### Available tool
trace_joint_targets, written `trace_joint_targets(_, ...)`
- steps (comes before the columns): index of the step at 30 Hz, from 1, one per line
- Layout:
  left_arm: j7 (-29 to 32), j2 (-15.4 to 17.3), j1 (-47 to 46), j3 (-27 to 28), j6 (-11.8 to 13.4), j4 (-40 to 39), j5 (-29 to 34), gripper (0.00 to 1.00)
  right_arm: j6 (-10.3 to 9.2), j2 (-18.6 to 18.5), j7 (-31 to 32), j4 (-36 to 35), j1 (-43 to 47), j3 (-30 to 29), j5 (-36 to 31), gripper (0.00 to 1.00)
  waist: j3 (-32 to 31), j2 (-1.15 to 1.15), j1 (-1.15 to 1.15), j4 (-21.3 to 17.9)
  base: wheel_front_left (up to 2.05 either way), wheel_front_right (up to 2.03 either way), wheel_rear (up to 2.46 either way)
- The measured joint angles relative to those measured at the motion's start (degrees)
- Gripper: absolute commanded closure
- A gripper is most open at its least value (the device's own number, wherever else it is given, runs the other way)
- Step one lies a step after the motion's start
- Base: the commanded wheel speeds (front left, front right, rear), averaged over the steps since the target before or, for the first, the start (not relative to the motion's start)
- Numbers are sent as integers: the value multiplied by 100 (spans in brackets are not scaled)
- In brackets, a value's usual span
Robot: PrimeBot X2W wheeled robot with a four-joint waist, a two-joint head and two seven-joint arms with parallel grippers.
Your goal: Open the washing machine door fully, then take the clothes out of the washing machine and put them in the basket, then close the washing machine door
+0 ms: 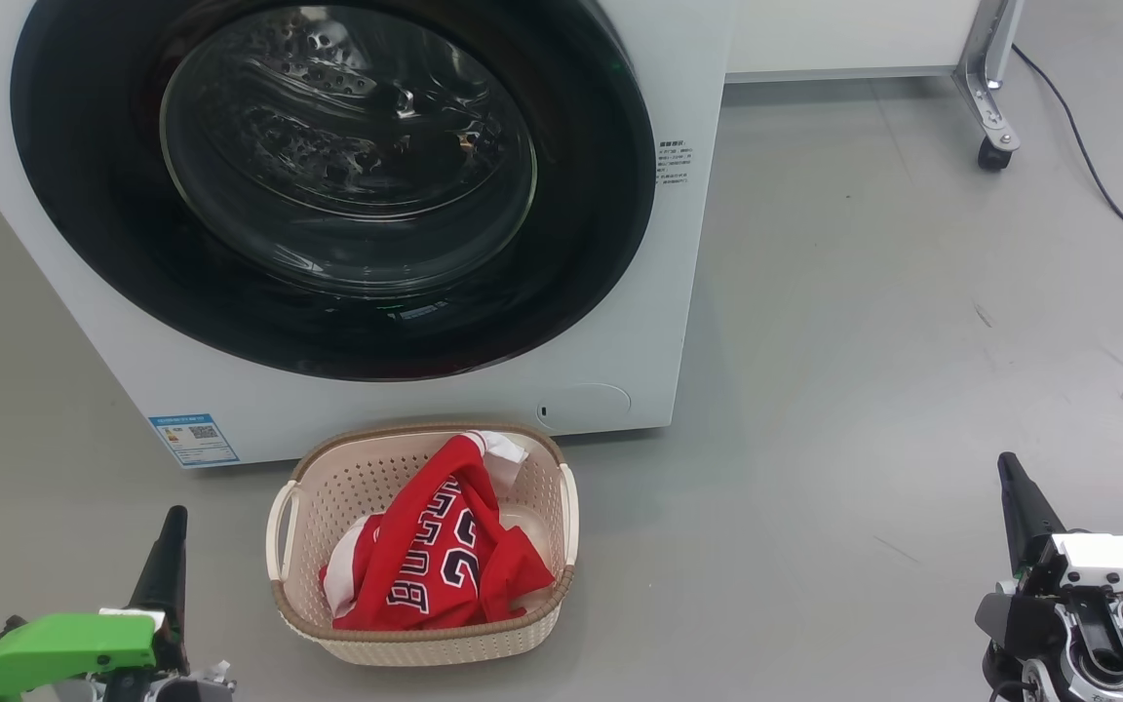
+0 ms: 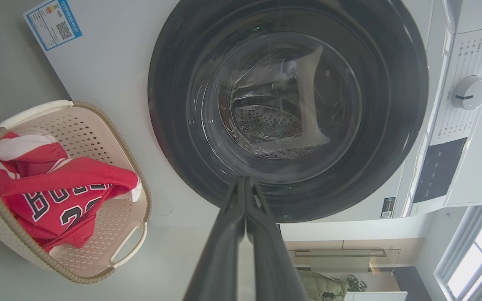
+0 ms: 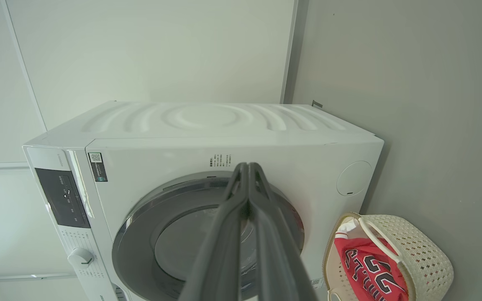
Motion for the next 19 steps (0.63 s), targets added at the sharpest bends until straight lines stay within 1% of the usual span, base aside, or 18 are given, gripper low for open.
trace_joint_targets(19,8,-2,-16,8,0,4,0,100,0,1,0,-3,0,-9,-1,100,0,0,0,0,0,0,0)
